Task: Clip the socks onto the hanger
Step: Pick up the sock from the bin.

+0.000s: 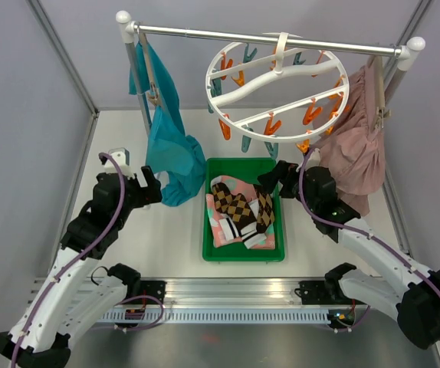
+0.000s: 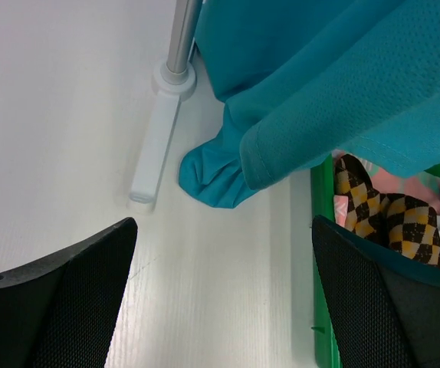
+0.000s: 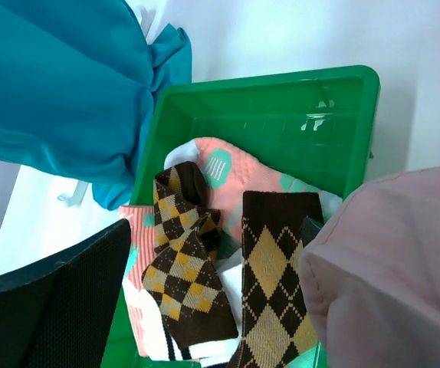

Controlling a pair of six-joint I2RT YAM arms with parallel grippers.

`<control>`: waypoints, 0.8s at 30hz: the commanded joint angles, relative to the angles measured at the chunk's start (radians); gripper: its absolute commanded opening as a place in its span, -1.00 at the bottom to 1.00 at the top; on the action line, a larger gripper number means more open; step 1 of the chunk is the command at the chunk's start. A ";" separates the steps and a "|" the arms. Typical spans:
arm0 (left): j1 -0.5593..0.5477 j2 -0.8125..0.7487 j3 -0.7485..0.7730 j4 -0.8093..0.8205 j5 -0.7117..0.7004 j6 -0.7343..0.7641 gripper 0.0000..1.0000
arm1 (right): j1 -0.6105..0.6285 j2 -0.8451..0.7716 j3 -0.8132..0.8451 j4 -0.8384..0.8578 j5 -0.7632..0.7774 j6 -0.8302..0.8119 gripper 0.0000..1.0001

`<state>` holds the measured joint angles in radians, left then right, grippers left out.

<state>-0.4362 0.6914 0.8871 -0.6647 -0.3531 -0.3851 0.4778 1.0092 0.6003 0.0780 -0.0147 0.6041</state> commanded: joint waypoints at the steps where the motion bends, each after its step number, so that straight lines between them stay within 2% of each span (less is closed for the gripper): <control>1: -0.004 -0.013 0.010 0.007 0.045 -0.026 0.99 | -0.001 -0.032 0.006 -0.014 0.029 -0.030 0.96; 8: -0.004 -0.029 -0.028 0.052 0.181 -0.046 0.99 | -0.001 -0.020 0.013 -0.018 -0.044 -0.081 0.96; 12: -0.018 -0.020 -0.091 0.100 0.273 -0.086 0.99 | 0.042 0.028 0.042 -0.027 -0.030 -0.108 0.95; 16: -0.079 -0.017 -0.145 0.158 0.272 -0.133 0.98 | 0.142 0.083 0.082 -0.069 0.077 -0.130 0.85; 19: -0.183 0.006 -0.168 0.186 0.226 -0.169 0.96 | 0.202 0.120 0.088 -0.066 0.133 -0.135 0.65; 24: -0.263 0.022 -0.214 0.249 0.181 -0.189 0.92 | 0.298 0.161 0.107 -0.072 0.251 -0.153 0.48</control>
<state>-0.6670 0.7120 0.6945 -0.5110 -0.1371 -0.5171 0.7296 1.1564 0.6594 0.0097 0.1265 0.4770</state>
